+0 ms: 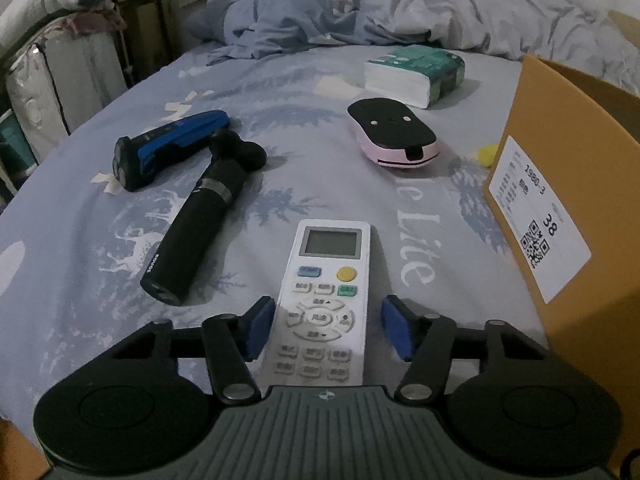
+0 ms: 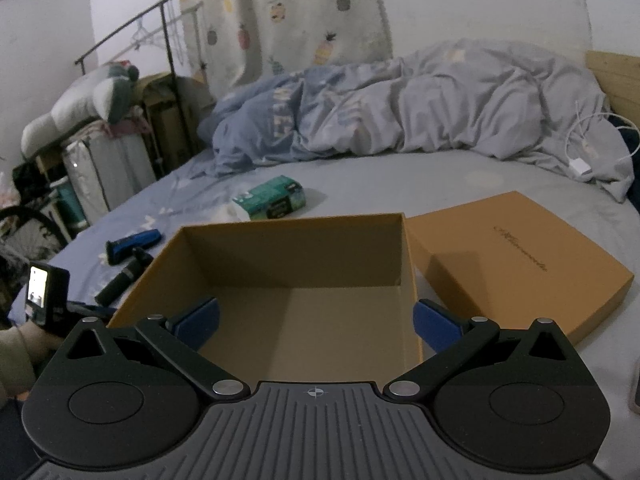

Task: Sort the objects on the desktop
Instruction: 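Lower the left tool over the white remote and close on it, then lift the white remote with the left tool and carry it to the cardboard box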

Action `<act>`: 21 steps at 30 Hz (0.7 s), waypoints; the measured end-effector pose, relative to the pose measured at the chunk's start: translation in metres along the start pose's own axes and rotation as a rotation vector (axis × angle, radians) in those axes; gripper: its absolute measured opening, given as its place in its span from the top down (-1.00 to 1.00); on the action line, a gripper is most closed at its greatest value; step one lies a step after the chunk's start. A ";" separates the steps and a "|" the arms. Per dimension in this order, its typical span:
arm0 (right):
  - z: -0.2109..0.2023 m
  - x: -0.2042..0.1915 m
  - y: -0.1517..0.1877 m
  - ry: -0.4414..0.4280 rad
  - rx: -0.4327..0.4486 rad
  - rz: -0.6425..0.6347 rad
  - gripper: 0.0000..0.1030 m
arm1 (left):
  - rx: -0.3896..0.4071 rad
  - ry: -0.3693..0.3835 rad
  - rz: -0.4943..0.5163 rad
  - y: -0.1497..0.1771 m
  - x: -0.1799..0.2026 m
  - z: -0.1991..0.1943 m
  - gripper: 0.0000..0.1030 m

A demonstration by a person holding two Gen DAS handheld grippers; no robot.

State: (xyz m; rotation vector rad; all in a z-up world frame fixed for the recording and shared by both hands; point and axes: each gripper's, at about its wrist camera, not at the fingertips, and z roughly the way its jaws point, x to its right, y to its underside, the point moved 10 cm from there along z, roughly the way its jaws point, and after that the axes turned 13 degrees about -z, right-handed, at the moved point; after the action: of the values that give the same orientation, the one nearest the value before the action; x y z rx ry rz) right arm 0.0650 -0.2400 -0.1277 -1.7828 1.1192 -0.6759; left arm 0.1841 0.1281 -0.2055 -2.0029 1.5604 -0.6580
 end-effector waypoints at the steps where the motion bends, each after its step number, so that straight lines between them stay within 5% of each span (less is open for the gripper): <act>1: 0.000 0.000 0.000 0.000 0.001 0.000 -1.00 | -0.001 -0.002 0.005 0.000 0.001 -0.001 -0.04; 21: -0.006 -0.007 -0.009 0.002 0.015 -0.002 -1.00 | 0.011 -0.051 0.041 0.003 0.011 -0.023 0.06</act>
State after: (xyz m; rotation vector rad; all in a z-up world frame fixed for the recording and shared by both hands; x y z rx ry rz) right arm 0.0608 -0.2340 -0.1168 -1.7708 1.1112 -0.6855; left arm 0.1697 0.1144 -0.1897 -1.9597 1.5602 -0.5934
